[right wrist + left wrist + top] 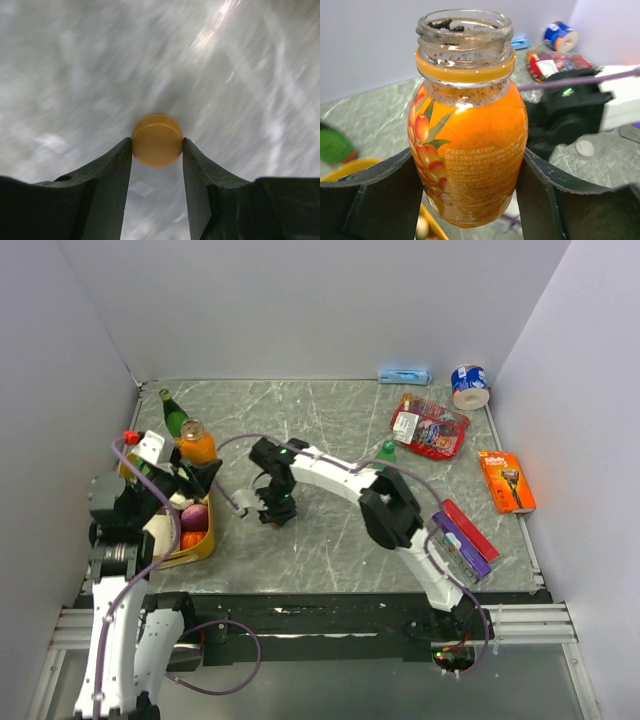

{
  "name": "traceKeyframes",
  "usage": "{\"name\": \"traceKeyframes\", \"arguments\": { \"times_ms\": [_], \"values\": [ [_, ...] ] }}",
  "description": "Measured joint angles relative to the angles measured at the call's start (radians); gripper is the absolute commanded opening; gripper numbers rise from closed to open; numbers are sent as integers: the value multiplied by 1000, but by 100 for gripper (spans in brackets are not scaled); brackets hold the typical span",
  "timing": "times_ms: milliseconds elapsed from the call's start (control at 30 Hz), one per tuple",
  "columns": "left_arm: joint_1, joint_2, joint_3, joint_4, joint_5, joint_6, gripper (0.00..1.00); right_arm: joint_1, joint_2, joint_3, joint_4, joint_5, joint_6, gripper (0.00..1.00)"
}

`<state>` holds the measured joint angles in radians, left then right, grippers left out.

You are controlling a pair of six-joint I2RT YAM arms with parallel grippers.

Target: Screw on the bottle caps

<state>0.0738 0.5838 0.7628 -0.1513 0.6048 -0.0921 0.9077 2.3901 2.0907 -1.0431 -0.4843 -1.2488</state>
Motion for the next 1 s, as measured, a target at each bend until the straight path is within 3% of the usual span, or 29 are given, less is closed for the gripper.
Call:
{"name": "traceKeyframes", "arguments": {
  "times_ms": [233, 333, 500, 733, 1000],
  "values": [
    [-21, 315, 72, 172, 165, 56, 1, -137, -408, -219, -41, -84, 167, 27],
    [-124, 441, 111, 160, 211, 174, 1, -207, -619, -221, -40, -101, 230, 27],
    [-357, 513, 115, 54, 246, 409, 1, -231, -893, -201, -87, -112, 272, 28],
    [-614, 514, 50, 50, 225, 557, 1, -208, -1028, -256, -153, -113, 232, 30],
    [-700, 530, 30, 105, 192, 576, 1, -86, -1043, -354, -162, -80, 139, 31]
  ]
}}
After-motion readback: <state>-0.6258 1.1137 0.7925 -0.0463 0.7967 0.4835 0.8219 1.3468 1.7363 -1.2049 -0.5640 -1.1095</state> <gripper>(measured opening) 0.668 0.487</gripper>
